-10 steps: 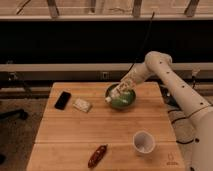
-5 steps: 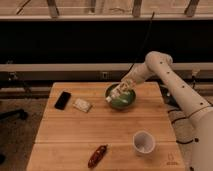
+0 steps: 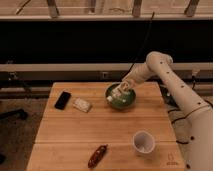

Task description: Place the bottle in the ceramic bowl

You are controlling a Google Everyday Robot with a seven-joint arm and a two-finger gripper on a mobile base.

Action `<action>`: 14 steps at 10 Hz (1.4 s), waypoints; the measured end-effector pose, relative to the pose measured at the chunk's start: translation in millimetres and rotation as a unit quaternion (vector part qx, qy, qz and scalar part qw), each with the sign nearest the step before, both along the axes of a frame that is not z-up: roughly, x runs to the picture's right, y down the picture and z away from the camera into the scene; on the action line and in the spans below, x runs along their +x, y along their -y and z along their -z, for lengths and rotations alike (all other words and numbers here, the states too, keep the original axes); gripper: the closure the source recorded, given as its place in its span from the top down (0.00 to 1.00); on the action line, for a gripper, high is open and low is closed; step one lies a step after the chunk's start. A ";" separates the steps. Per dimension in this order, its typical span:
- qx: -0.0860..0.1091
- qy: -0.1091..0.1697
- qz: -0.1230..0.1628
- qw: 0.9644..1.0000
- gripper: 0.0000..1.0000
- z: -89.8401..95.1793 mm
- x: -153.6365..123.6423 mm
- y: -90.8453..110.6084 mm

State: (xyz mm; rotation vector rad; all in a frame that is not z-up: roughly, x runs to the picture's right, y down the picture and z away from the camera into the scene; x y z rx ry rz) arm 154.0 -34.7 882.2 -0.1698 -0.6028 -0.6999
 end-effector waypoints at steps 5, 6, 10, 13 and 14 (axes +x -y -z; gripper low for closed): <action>-0.011 -0.005 0.002 1.000 0.77 -6.2 7.1 4.8; -0.014 -0.005 0.007 1.000 0.80 -5.6 6.4 3.4; -0.018 -0.009 0.015 1.000 0.80 4.7 8.8 -0.5; -0.017 -0.010 0.010 1.000 0.80 22.2 8.5 19.0; -0.017 -0.010 0.011 1.000 0.80 26.4 7.9 22.4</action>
